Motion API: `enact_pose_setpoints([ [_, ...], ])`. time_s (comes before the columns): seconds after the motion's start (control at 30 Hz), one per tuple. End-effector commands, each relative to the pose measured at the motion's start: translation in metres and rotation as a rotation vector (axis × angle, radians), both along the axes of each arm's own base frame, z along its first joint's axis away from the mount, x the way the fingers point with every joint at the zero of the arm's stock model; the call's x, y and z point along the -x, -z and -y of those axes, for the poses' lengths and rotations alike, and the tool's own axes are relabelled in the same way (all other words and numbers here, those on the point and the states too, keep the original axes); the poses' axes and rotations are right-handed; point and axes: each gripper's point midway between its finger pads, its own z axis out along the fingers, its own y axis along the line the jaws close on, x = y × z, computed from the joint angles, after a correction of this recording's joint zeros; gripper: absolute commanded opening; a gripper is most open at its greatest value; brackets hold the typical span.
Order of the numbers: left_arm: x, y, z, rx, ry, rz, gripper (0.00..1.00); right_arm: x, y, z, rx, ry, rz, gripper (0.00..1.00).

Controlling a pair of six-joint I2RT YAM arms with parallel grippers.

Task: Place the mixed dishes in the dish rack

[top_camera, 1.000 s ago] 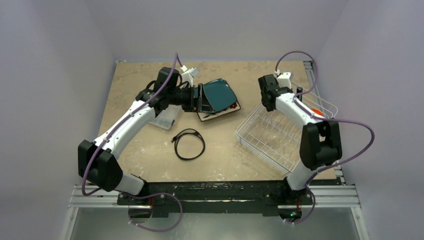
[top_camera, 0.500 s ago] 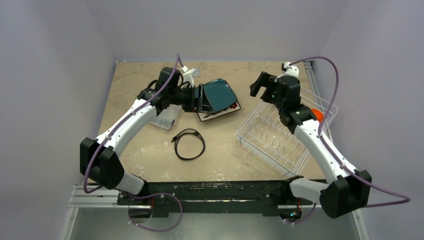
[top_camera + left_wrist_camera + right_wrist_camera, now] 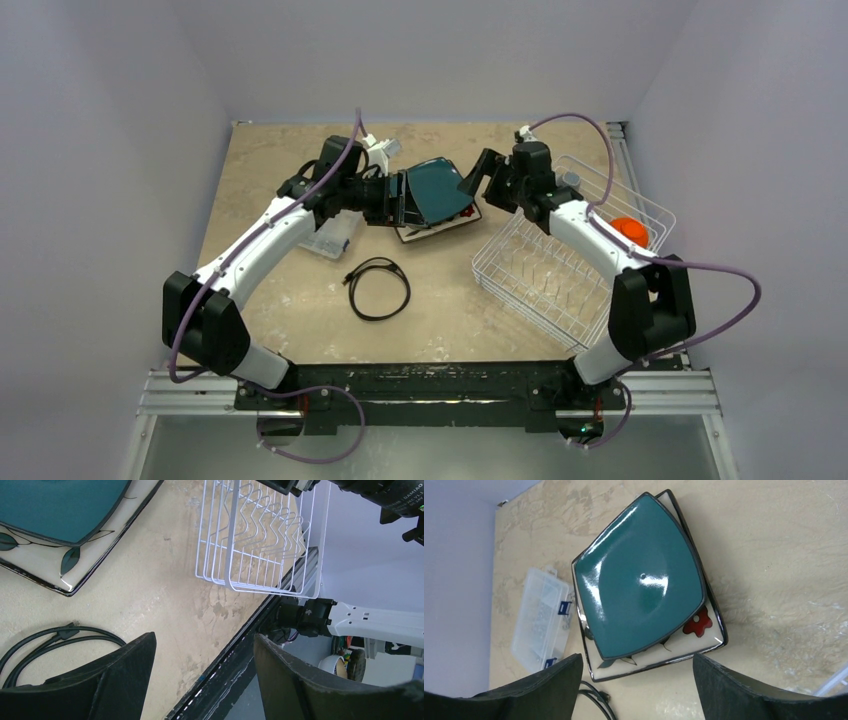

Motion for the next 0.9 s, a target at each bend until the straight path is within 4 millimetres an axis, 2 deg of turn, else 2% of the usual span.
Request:
enact_pose_setpoints([
  [0.0,-0.006,-0.024,0.004,0.023,0.016,0.083,0.7,-0.017,-0.013,-0.008,-0.08,0.075,-0.024,0.77],
  [0.13,-0.007,-0.027,0.003,0.032,0.015,0.083,0.7,-0.029,0.004,-0.011,-0.082,0.142,-0.119,0.74],
  [0.5,-0.007,-0.036,-0.001,0.072,0.008,0.08,0.7,-0.045,0.053,-0.017,-0.027,0.263,-0.314,0.75],
  [0.57,-0.007,-0.037,-0.002,0.076,0.005,0.08,0.7,-0.047,0.059,-0.02,-0.029,0.269,-0.328,0.74],
  [0.63,-0.008,-0.037,-0.002,0.077,0.002,0.081,0.7,-0.047,0.067,-0.021,-0.033,0.28,-0.348,0.68],
  [0.87,-0.008,-0.04,-0.003,0.094,0.0,0.075,0.7,-0.049,0.081,-0.022,-0.068,0.322,-0.364,0.67],
])
